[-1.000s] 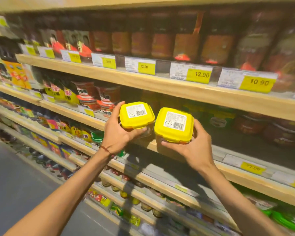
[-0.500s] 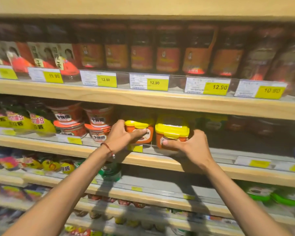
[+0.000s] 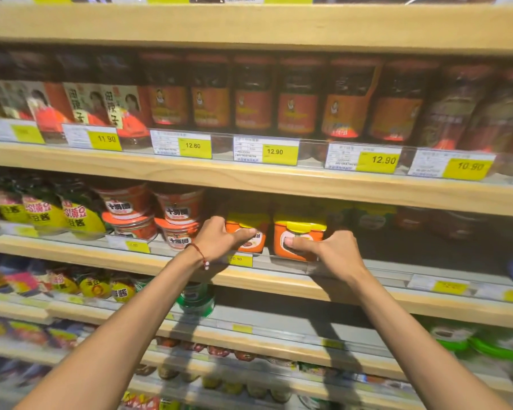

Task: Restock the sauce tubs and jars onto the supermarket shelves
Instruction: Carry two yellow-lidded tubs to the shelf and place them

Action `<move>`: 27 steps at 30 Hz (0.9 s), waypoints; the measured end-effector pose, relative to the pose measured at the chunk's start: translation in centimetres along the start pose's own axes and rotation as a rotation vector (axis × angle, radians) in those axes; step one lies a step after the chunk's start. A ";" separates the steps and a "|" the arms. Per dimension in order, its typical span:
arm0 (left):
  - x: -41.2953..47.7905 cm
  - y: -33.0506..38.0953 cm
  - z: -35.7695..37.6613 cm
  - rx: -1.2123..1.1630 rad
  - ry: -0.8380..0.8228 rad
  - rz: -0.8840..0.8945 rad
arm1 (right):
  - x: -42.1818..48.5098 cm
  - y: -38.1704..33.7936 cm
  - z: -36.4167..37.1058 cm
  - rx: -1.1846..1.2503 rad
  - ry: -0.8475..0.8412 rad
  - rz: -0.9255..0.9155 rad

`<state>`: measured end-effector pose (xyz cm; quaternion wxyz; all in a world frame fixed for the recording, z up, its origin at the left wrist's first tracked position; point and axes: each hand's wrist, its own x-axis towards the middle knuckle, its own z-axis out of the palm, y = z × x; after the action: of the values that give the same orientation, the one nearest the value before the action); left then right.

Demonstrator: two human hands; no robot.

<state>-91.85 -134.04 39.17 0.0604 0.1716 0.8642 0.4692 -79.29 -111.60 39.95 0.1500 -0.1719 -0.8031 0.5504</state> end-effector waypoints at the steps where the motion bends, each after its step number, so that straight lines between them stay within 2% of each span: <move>1: 0.1 -0.2 -0.2 0.003 -0.001 0.023 | 0.0 0.0 0.0 0.002 -0.002 -0.001; 4: -0.5 -0.1 -0.3 0.102 0.026 0.052 | 0.2 0.2 0.0 0.013 0.004 0.008; 11: -2.3 -0.2 0.1 0.229 0.273 0.189 | 0.1 -0.2 0.0 0.074 -0.008 0.003; 16: -3.1 -0.8 0.3 0.205 0.358 0.300 | 0.5 -0.4 0.5 -0.049 -0.012 0.014; 24: -4.2 -0.7 -0.2 0.348 0.481 0.288 | 1.0 -0.7 1.3 -0.080 -0.062 0.030; 27: -5.3 -0.4 -0.1 0.468 0.563 0.267 | 1.3 -0.9 1.1 -0.176 -0.153 0.029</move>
<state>-87.06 -136.23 38.58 -0.2816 0.1561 0.9006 0.2919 -81.06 -112.27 40.47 0.0644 -0.1535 -0.8548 0.4915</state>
